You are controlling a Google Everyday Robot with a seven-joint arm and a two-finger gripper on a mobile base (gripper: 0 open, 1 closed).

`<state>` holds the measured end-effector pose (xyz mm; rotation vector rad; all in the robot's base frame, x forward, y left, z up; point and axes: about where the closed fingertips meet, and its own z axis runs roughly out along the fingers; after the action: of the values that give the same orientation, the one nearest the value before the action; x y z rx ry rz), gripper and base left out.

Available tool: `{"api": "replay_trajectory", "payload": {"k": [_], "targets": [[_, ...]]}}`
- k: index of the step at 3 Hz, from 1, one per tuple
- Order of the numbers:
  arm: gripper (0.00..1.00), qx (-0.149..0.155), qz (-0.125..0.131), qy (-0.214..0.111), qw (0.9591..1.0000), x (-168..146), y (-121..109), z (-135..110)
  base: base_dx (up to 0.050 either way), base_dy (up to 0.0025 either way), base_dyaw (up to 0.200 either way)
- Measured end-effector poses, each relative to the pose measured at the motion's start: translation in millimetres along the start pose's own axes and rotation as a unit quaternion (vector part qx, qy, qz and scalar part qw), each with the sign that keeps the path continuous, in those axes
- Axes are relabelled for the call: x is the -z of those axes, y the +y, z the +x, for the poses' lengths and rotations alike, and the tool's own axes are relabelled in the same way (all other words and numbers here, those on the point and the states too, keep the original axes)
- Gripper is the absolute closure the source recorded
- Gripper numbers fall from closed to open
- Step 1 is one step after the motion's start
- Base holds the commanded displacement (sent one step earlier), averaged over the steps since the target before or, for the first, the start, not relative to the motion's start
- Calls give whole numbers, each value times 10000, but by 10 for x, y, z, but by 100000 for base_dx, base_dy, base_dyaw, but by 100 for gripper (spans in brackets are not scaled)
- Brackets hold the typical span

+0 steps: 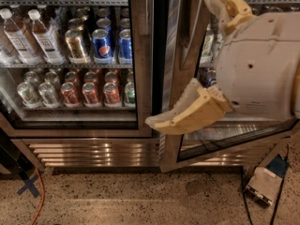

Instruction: Open right fridge door

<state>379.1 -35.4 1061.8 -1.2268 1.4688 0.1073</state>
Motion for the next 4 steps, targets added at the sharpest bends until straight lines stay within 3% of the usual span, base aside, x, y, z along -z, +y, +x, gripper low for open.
{"api": "replay_trajectory", "payload": {"k": [4], "targets": [[0,0,0,0,10000,0,0,0,0,0,0]]}}
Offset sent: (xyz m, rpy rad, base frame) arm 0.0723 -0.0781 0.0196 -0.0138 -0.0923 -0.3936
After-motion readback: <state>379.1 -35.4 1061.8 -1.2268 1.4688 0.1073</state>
